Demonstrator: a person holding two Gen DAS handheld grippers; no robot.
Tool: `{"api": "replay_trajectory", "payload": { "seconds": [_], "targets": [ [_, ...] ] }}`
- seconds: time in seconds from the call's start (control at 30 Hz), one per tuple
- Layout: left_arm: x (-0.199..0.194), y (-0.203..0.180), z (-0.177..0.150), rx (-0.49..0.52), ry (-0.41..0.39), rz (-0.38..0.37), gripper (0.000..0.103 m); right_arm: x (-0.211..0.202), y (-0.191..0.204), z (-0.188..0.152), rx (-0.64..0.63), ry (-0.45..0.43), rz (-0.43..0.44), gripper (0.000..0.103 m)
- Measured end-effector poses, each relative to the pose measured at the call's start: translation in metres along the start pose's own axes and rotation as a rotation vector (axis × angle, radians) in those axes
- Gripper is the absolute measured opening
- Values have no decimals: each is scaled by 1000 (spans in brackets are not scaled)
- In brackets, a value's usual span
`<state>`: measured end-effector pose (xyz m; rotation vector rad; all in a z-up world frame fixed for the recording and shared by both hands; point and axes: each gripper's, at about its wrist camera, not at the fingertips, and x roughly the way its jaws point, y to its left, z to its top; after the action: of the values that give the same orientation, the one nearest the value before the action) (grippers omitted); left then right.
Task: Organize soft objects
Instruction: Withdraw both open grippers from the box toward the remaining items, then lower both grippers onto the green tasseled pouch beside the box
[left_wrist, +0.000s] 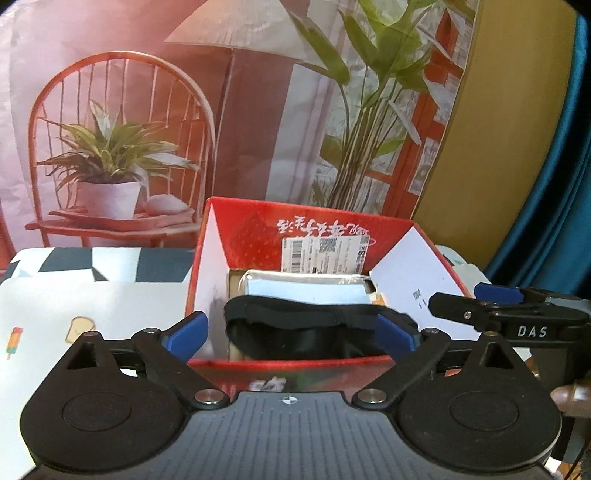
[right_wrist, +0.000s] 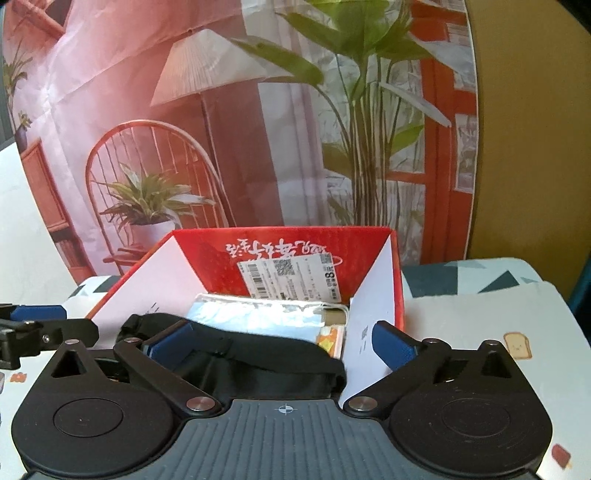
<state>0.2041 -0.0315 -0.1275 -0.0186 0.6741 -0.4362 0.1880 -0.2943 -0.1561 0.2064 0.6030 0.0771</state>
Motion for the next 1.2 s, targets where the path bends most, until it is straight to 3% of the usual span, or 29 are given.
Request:
{"api": "replay_trajectory", "payload": {
  "seconds": [0.67,1.2],
  "targets": [
    [-57,3,-61,8,-15,31,99,-58,16,-63,25,-42,10,103],
    [-60,21,-125,-80,69,51,96,-64,17,-124,6,52,-9,103]
  ]
}}
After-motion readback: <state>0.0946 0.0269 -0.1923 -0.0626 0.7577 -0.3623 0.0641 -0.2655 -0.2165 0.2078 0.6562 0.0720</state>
